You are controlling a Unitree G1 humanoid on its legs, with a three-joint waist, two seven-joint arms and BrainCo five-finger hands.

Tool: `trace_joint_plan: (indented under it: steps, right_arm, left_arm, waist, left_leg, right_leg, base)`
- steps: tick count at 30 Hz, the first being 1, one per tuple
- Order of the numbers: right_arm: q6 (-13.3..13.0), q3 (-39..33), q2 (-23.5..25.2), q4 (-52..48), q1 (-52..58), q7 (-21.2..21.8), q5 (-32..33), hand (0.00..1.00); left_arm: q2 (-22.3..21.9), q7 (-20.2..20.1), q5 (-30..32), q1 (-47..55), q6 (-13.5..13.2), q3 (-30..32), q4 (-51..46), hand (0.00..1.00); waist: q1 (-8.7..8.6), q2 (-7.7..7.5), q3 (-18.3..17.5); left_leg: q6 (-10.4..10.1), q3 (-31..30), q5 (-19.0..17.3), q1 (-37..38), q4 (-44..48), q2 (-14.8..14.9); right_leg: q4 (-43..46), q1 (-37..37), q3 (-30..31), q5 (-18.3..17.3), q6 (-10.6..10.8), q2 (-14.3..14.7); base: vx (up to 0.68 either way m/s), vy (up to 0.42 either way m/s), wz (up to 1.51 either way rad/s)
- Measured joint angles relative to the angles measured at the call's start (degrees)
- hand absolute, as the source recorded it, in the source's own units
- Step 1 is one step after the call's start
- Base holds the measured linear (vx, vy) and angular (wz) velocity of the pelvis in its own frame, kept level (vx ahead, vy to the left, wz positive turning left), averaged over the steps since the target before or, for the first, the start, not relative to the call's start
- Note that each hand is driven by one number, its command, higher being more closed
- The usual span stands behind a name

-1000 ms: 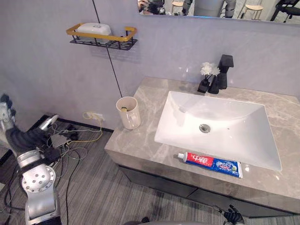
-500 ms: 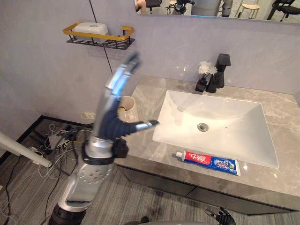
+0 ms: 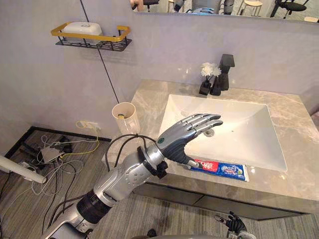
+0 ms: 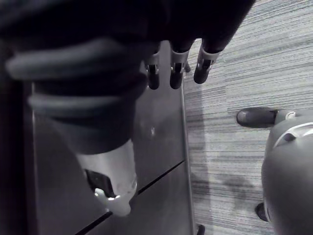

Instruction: Organize washtable

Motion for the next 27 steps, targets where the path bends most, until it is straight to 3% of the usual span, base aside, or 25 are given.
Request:
trace_joint_plan:
  steps: [6,9,16,20,27]
  right_arm:
    - [0.3,0.0,0.0,0.0,-0.2,0.7,-0.4,0.00]
    - [0.3,-0.1,0.0,0.0,-1.1,0.6,-0.4,0.00]
    - [0.3,-0.5,-0.5,-1.4,-2.2,0.5,-0.4,0.00]
    - [0.3,-0.5,-0.8,-1.4,-2.4,0.2,-0.4,0.00]
    - [0.4,-0.3,-1.0,-1.4,-3.3,0.2,-0.4,0.00]
  left_arm:
    - [-3.1,-1.0,0.0,-3.2,1.4,-3.3,6.1,0.00]
    - [-4.0,-1.0,0.1,-3.9,1.4,-4.7,9.1,0.00]
    - [-4.0,-2.3,1.8,-3.9,2.6,-6.9,16.7,0.00]
    - [-4.3,-2.5,2.5,-3.0,2.6,-7.0,18.5,0.00]
    - [-4.7,-3.3,3.4,-3.0,3.1,-7.0,19.2,0.00]
  waist:
    - [-0.39,0.11,0.2]
    - [-1.37,0.25,1.0]
    - [-1.85,1.56,2.8]
    - [-3.01,1.41,3.0]
    - [-2.97,1.35,4.2]
  left_leg:
    - [0.0,-0.3,0.0,-0.2,0.2,-0.1]
    - [0.0,-0.6,0.0,-0.5,0.8,-0.3]
    - [0.0,-1.1,0.0,-0.5,1.1,-0.3]
    - [0.0,-2.0,0.0,-0.3,0.9,-0.4]
    - [0.0,-1.9,0.0,0.1,0.8,-0.5]
  right_leg:
    - [0.1,0.0,-0.3,0.0,0.0,-0.1]
    - [0.1,0.3,-1.3,0.0,0.0,-0.2]
    - [-0.3,0.4,-1.8,0.1,0.0,-0.1]
    - [-1.2,1.4,-2.9,0.3,0.0,-0.1]
    - [-2.0,2.2,-3.0,0.5,0.1,0.0]
  base:
    - [-0.01,-0.001,0.02]
    - [-0.02,-0.002,0.10]
    - [-0.04,-0.003,0.02]
    - [0.01,-0.004,0.09]
    - [0.00,0.000,0.01]
